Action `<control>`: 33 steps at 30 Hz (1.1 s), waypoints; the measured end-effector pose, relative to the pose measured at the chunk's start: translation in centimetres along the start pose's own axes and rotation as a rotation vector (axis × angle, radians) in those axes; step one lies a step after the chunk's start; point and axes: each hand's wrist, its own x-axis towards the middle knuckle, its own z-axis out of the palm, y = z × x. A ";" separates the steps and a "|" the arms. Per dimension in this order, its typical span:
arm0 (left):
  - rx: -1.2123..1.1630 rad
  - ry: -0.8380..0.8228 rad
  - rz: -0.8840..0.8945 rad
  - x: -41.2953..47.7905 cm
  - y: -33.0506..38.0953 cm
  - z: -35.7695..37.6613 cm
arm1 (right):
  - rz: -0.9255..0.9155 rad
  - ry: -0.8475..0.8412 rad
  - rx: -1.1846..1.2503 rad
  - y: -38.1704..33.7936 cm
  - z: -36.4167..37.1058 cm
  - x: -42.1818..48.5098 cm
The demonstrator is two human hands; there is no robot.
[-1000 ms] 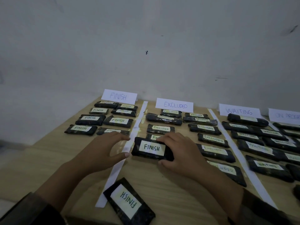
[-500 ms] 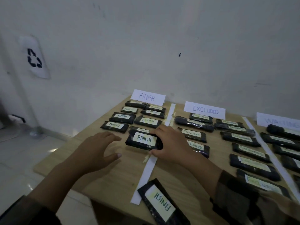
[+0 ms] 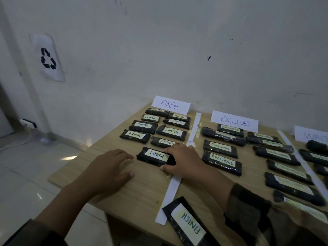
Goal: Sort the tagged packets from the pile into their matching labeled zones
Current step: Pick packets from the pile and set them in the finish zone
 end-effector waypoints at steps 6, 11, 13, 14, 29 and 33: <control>0.011 -0.021 -0.005 0.0 0.3 0.5 | -0.020 0.055 0.023 0.1 -0.7 -1.1; -0.034 0.024 0.042 0.1 0.9 0.1 | -0.048 0.070 0.042 -0.5 -2.3 -4.4; -0.064 0.038 0.085 0.1 1.6 0.2 | -0.049 0.021 0.062 -1.2 -2.8 -6.5; -0.076 0.041 0.104 0.1 2.1 0.3 | -0.044 -0.014 0.071 -1.5 -2.9 -7.6; -0.247 -0.196 0.403 1.2 11.0 2.2 | 0.031 -0.162 0.145 1.1 -3.2 -14.3; -0.336 -0.232 0.347 1.7 12.7 2.7 | 0.025 -0.084 0.282 2.7 -3.3 -14.3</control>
